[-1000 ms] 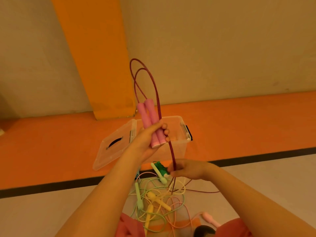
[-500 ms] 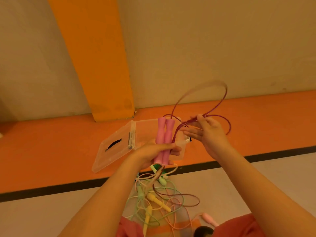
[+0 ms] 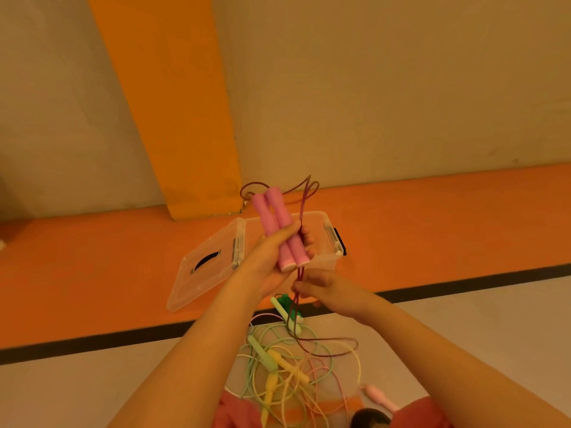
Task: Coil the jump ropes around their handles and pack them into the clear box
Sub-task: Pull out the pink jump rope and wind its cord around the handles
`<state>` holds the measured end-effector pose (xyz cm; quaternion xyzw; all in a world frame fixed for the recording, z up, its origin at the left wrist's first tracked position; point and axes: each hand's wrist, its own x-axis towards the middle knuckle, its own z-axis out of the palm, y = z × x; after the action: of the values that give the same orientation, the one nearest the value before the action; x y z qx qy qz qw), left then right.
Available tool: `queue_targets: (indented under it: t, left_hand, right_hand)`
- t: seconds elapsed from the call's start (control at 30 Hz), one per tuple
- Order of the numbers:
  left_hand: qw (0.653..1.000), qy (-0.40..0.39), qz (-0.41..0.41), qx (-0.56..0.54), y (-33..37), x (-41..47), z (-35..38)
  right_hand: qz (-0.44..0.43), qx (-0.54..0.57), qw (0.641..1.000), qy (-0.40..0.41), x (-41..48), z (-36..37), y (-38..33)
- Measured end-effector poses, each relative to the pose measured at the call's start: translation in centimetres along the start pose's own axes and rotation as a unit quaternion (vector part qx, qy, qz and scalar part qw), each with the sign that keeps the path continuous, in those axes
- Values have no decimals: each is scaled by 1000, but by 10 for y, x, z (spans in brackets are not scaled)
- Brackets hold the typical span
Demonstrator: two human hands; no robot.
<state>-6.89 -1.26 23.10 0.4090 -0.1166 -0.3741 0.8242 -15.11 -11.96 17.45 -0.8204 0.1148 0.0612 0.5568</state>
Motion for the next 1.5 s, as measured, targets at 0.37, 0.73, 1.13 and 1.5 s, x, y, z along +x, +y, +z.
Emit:
queue_targets:
  t: [0.37, 0.73, 1.13, 1.5]
  left_hand:
    - [994, 15, 18, 102, 0, -4, -8]
    - [973, -85, -68, 204, 0, -10, -15]
    - [918, -249, -215, 222, -1, -30, -9]
    - [980, 94, 111, 135, 28, -5, -24]
  right_hand:
    - [-50, 114, 967, 220, 12, -31, -15]
    - [-138, -56, 936, 318, 3, -50, -19]
    - [-262, 174, 931, 187, -6, -48, -49]
    - [-56, 119, 986, 107, -1, 0, -26]
